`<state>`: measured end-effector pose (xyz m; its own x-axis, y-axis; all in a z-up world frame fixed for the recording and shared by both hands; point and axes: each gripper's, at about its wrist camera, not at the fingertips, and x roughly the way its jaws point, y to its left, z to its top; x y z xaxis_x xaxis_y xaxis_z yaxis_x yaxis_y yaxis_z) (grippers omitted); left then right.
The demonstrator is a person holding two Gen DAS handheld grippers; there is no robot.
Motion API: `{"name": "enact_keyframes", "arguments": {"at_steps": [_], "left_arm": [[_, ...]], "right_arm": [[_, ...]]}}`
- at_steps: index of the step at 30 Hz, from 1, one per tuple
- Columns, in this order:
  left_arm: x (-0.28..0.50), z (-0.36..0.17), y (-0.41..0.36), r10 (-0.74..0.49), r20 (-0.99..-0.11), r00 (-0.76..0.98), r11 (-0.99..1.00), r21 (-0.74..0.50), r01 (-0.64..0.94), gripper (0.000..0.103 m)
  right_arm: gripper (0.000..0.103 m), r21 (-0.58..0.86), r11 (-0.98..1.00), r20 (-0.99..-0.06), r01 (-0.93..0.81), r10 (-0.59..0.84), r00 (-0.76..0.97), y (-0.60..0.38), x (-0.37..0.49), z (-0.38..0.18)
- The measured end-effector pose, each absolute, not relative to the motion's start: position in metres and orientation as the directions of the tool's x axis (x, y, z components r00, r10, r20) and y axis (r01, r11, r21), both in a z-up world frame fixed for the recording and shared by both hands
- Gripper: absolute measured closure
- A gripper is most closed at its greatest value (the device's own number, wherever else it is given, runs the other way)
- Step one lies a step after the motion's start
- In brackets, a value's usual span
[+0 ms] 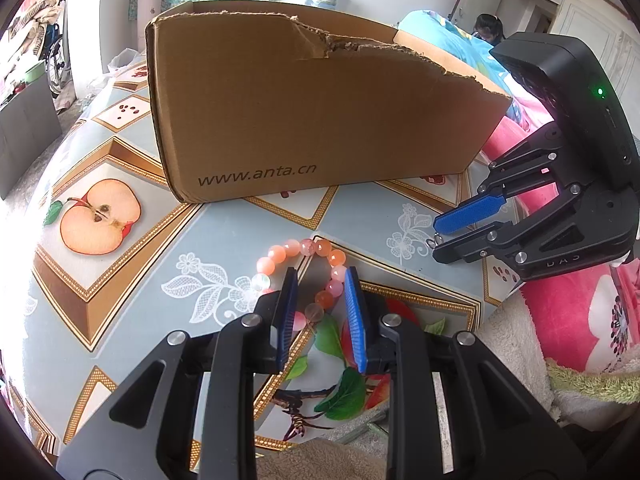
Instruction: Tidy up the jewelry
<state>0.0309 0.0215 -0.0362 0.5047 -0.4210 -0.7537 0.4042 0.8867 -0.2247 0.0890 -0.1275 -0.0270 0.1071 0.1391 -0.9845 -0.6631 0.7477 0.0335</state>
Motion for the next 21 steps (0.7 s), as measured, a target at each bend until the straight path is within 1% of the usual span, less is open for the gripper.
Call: {"name": "enact_keyframes", "arguments": {"at_steps": [6, 8, 10, 12, 21], "left_arm": [[0.0309, -0.0362, 0.0217, -0.421, -0.754, 0.505, 0.887, -0.224, 0.404, 0.08], [0.0309, -0.0362, 0.0216, -0.421, -0.754, 0.505, 0.887, -0.225, 0.404, 0.08], [0.0308, -0.0361, 0.0215, -0.421, -0.753, 0.505, 0.887, -0.225, 0.404, 0.08], [0.0304, -0.0361, 0.0219, -0.421, -0.753, 0.505, 0.886, -0.225, 0.405, 0.08], [0.0309, -0.0358, 0.0223, -0.426, -0.751, 0.505, 0.885, -0.23, 0.404, 0.08]], "right_arm": [[0.08, 0.02, 0.739, -0.985, -0.673, 0.13, 0.113, -0.1265, 0.086, -0.0207], [0.079, 0.021, 0.728, -0.987, -0.685, 0.126, 0.104, -0.1248, 0.0853, -0.0197], [0.072, 0.01, 0.719, -0.988, -0.695, 0.116, 0.105, -0.1232, 0.0849, -0.0199], [0.071, 0.015, 0.711, -0.989, -0.703, 0.113, 0.094, -0.1212, 0.085, -0.0206], [0.071, 0.032, 0.684, -0.993, -0.729, 0.106, 0.056, -0.1184, 0.0901, -0.024]]}}
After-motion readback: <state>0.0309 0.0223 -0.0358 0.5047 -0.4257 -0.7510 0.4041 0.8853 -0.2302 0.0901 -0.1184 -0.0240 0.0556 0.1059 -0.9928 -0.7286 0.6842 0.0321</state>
